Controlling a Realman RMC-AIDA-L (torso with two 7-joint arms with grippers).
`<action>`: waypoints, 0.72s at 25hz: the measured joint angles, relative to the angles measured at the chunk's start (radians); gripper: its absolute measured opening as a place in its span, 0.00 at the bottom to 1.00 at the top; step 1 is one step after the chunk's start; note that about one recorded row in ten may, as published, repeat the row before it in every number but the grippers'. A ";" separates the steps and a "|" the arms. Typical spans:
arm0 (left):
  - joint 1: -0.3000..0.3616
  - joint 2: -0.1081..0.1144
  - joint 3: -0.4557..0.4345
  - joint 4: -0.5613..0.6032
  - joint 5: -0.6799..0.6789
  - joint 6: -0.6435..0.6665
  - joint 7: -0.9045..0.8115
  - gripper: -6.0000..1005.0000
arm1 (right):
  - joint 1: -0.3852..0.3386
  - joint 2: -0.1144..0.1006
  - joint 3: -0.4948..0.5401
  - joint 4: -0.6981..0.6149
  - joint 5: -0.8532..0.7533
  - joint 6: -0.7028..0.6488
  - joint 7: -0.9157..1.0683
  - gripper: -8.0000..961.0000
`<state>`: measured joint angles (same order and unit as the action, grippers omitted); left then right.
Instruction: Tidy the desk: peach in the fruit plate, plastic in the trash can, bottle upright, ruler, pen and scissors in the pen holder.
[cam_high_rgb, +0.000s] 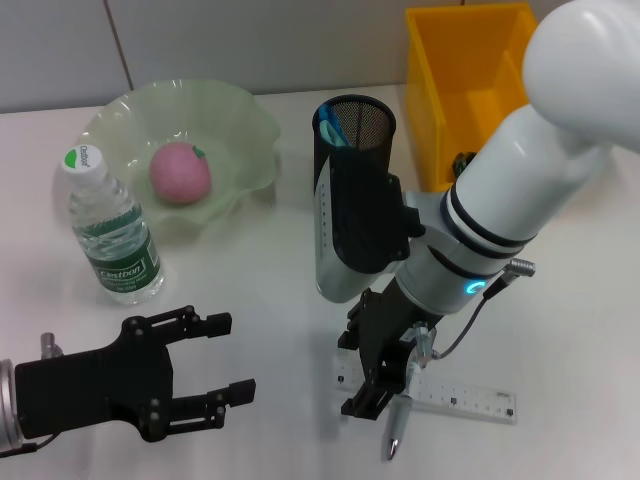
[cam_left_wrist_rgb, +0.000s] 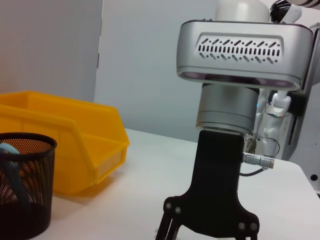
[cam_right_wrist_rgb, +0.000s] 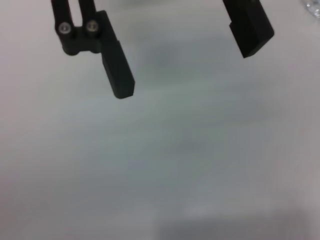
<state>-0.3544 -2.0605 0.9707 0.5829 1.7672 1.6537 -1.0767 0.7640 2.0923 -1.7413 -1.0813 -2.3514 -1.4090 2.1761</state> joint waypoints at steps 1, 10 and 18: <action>0.001 0.000 0.001 0.000 0.000 -0.001 0.000 0.78 | 0.000 0.000 -0.005 0.001 0.000 0.003 0.000 0.83; 0.003 -0.001 -0.005 -0.011 0.000 0.002 0.000 0.78 | 0.000 0.000 -0.011 0.003 -0.002 0.007 0.001 0.83; 0.002 -0.001 -0.006 -0.011 0.000 0.001 0.000 0.78 | 0.000 0.000 -0.011 0.005 -0.006 0.018 0.001 0.74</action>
<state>-0.3523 -2.0617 0.9648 0.5722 1.7671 1.6546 -1.0768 0.7638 2.0923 -1.7518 -1.0759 -2.3572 -1.3910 2.1767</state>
